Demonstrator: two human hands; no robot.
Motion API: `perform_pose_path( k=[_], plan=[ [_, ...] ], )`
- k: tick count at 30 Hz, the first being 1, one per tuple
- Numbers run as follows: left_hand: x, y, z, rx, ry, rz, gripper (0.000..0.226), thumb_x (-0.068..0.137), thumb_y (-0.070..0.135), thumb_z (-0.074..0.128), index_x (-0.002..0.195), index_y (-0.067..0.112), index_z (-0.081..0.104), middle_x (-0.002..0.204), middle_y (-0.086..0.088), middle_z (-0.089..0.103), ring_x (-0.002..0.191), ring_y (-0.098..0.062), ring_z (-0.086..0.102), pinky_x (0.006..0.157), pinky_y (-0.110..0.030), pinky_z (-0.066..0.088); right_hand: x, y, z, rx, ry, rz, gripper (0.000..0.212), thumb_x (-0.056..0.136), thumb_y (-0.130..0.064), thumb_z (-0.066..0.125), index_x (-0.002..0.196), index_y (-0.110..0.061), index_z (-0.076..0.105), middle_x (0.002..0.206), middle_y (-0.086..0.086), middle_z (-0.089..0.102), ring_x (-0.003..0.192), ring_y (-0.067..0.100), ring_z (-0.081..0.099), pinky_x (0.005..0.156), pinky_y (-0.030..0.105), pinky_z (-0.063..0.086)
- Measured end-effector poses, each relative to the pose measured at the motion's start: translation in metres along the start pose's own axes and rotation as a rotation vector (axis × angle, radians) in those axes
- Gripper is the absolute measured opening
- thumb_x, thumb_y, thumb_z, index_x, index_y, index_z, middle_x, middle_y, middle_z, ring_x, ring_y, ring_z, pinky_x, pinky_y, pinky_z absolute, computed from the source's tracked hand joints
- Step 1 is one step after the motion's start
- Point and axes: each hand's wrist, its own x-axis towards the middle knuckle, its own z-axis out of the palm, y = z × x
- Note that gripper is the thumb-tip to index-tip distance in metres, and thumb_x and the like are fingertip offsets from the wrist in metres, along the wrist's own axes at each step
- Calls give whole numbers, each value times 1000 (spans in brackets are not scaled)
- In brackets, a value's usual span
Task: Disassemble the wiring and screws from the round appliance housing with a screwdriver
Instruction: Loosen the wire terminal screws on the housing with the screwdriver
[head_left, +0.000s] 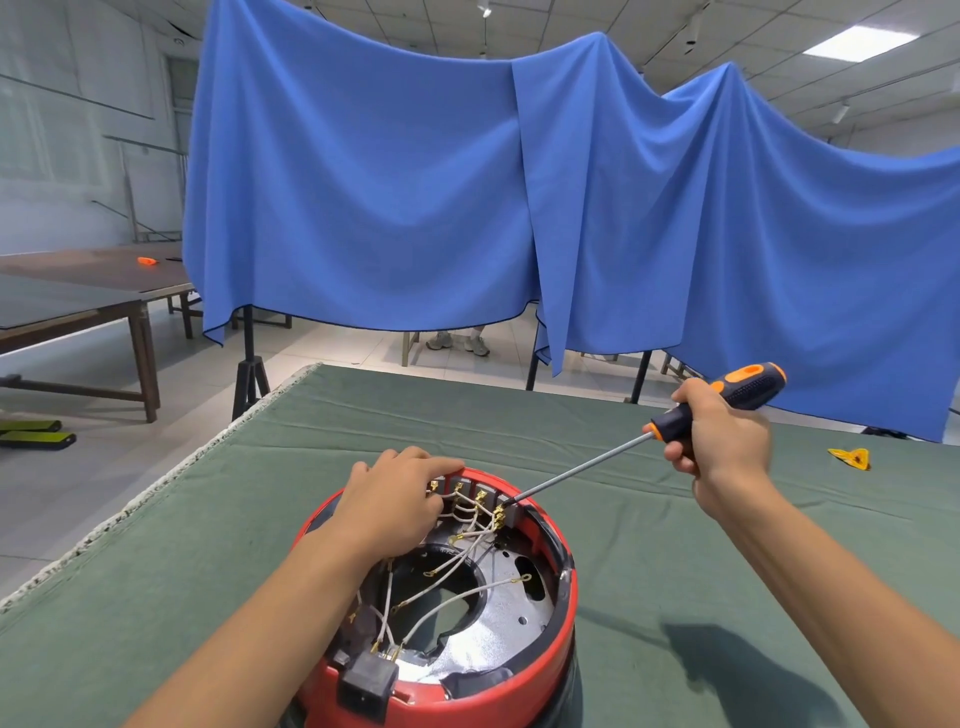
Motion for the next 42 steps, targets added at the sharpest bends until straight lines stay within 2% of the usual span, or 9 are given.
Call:
perform_pose_path(
  k=[11,22,25,27,30,36,38,40,42],
  plan=[
    [0,1,-1,-14,1,-1,51,94,21,39,138,47,37,141,9,42,128,-16,35,105,-42,26,1,3,-6,24,13,15,17,73,-15,60,61,-11,48,44,8,60,25,14,38,31,13,27],
    [0,2,-1,-13,0,-1,52,94,20,39,138,46,38,141,7,42,127,-17,35,104,-43,27,-43,-22,1,-74,-142,-359,26,73,-18,60,49,-18,50,49,8,62,29,19,49,31,19,32],
    [-1,2,-1,-7,-1,-1,52,94,20,40,139,46,37,142,7,42,128,-17,35,104,-43,27,-56,-29,6,-152,-178,-474,29,76,-11,61,49,-12,53,48,5,62,30,20,51,32,18,34],
    [-2,2,-1,-4,-1,-1,51,94,21,40,139,46,37,142,7,42,128,-17,35,104,-42,26,-65,-34,12,-200,-201,-540,24,76,-8,62,55,-2,51,50,9,62,30,20,53,33,18,35],
    [-2,2,-1,-10,-1,0,51,94,21,40,138,46,38,141,7,42,128,-17,35,104,-42,25,-80,-42,24,-294,-258,-638,25,73,-6,62,55,0,45,52,16,59,31,18,52,33,16,34],
    [-2,2,-2,-21,-3,-2,51,94,21,40,139,46,38,142,7,42,128,-17,35,104,-42,24,-102,-60,60,-575,-394,-841,31,71,-15,60,56,-2,36,57,23,56,57,43,57,47,43,49],
    [-3,2,-1,-22,-3,4,51,94,22,40,139,45,37,142,7,41,128,-18,35,104,-42,24,-96,-65,68,-587,-395,-778,30,70,-17,59,55,-3,37,49,17,54,52,39,59,41,34,48],
    [-3,2,-1,-19,1,11,50,94,23,40,139,45,37,142,6,41,129,-18,34,103,-41,24,-85,-69,72,-585,-393,-712,28,70,-17,59,52,-9,39,37,1,49,37,25,57,33,21,38],
    [-3,1,0,-22,2,17,50,94,23,41,139,45,37,142,6,41,129,-18,33,104,-42,24,-73,-69,73,-581,-387,-663,26,71,-15,58,53,-11,40,34,-4,50,31,18,53,32,17,34]
  ],
)
